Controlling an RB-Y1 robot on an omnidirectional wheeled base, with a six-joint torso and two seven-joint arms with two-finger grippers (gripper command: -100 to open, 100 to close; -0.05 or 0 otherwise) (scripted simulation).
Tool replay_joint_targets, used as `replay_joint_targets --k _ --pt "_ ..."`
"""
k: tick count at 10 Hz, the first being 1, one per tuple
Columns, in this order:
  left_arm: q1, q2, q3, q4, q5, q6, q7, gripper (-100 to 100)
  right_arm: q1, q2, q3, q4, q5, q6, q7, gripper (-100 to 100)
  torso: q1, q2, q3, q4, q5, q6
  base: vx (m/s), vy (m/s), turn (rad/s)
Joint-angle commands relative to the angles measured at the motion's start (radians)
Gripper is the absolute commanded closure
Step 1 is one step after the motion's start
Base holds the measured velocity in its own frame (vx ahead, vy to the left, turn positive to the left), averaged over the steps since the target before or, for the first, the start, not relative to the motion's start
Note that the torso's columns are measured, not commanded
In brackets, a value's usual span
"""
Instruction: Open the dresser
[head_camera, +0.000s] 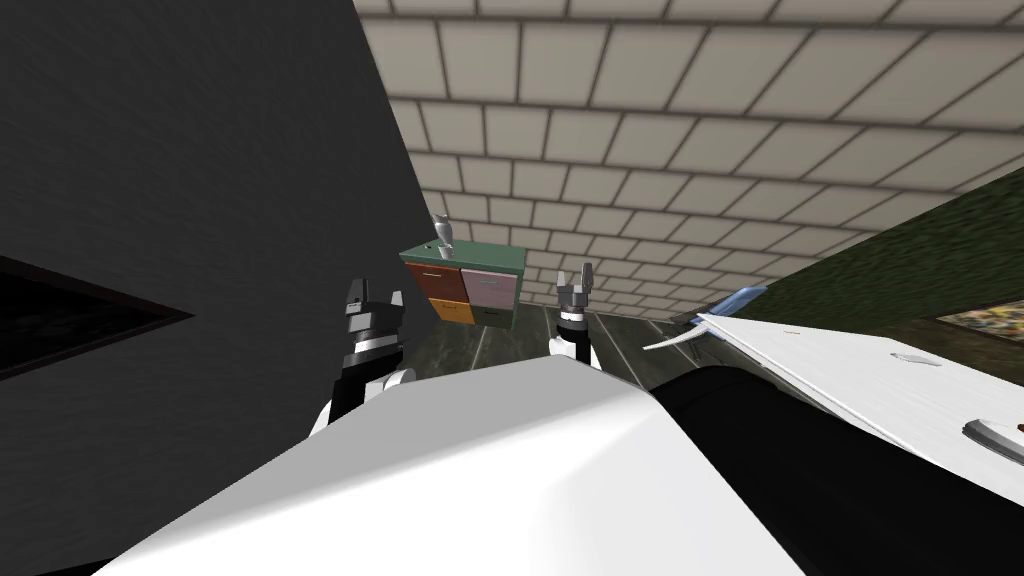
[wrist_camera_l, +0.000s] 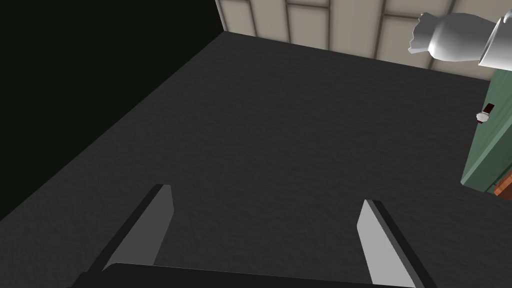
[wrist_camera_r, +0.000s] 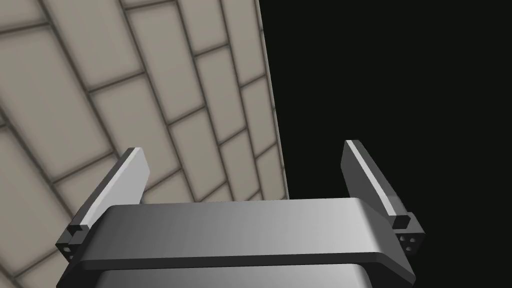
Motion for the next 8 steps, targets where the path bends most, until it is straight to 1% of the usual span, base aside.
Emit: replay_joint_targets --k 1,3,8 --pt "0.0 0.0 0.0 0.0 0.0 0.0 0.0 0 0.0 0.0 0.0 0.0 0.0 0.0 0.0 0 0.0 0.04 -0.082 0.041 0.0 0.0 0.0 0.0 0.0" --pt "0.0 0.0 0.0 0.0 0.0 0.0 0.0 0 0.0 0.0 0.0 0.0 0.0 0.0 0.0 0 0.0 0.175 -0.351 0.176 0.0 0.0 0.0 0.0 0.0" --pt "0.0 0.0 0.0 0.0 0.0 0.0 0.0 0 0.0 0.0 0.0 0.0 0.0 0.0 0.0 0 0.0 0.544 -1.087 0.544 0.0 0.0 0.0 0.0 0.0"
